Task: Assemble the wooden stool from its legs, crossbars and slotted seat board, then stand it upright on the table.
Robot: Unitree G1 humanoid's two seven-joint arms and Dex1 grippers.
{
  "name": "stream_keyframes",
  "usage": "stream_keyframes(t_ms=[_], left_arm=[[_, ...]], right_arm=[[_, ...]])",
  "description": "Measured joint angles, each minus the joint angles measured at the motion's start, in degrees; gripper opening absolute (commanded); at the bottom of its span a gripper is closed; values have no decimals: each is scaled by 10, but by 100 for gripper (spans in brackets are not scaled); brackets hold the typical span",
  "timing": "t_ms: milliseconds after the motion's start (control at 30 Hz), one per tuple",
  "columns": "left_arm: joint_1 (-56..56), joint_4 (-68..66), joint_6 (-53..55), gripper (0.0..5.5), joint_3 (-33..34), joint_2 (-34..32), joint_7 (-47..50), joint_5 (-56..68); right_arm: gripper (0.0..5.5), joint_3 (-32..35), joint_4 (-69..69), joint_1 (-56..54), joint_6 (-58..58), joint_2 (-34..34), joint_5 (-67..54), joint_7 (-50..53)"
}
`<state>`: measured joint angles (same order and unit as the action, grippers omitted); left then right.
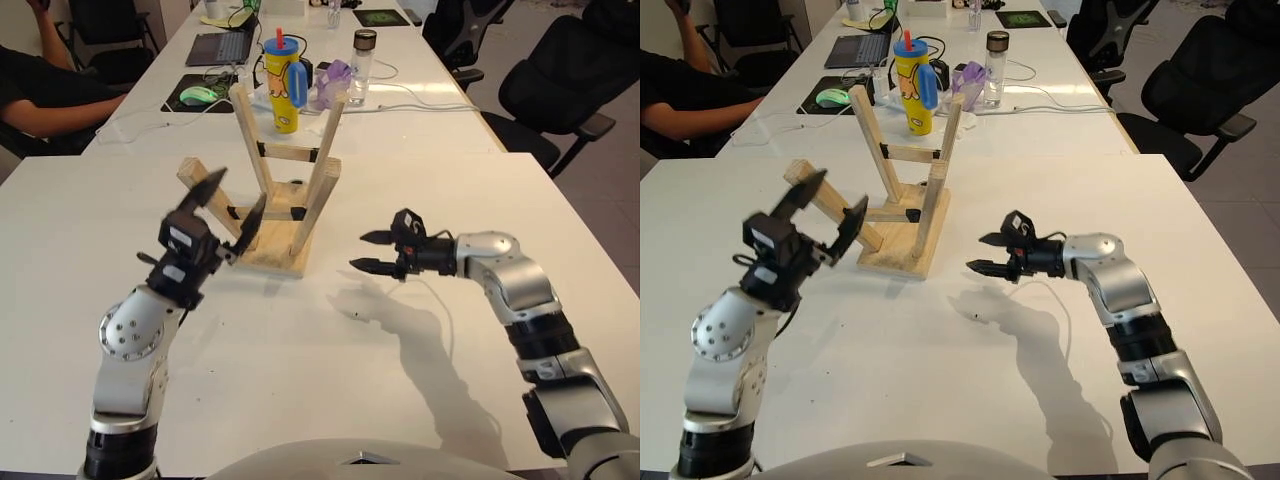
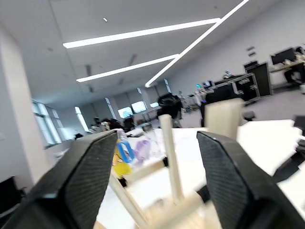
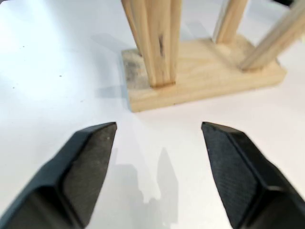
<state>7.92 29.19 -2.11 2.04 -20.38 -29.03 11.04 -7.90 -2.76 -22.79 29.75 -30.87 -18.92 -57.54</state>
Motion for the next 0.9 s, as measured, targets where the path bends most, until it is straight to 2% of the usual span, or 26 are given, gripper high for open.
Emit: stream_keyframes(t_ms=[100, 233, 400, 633, 767, 900], left_arm=[[20, -87, 52, 193, -45, 5, 2, -23], [-12, -152, 99, 127, -47, 60, 65, -21], [-71, -225, 133, 125, -54, 82, 103, -44], [-112, -314, 142, 125, -75, 80, 115, -87], [-130, -328, 146, 125, -89, 79, 116, -103], [-130, -328, 150, 125, -90, 79, 117, -105]], right_arm=[[209, 34, 20, 9, 0, 42, -29, 40], [143, 60, 32, 10, -26, 97, -46, 92], [69, 99, 24, -10, -69, 122, -47, 142], [65, 182, 67, -175, -45, 176, -200, 200], [65, 199, 75, -279, -49, 215, -250, 246], [65, 195, 70, -320, -73, 263, -252, 304]])
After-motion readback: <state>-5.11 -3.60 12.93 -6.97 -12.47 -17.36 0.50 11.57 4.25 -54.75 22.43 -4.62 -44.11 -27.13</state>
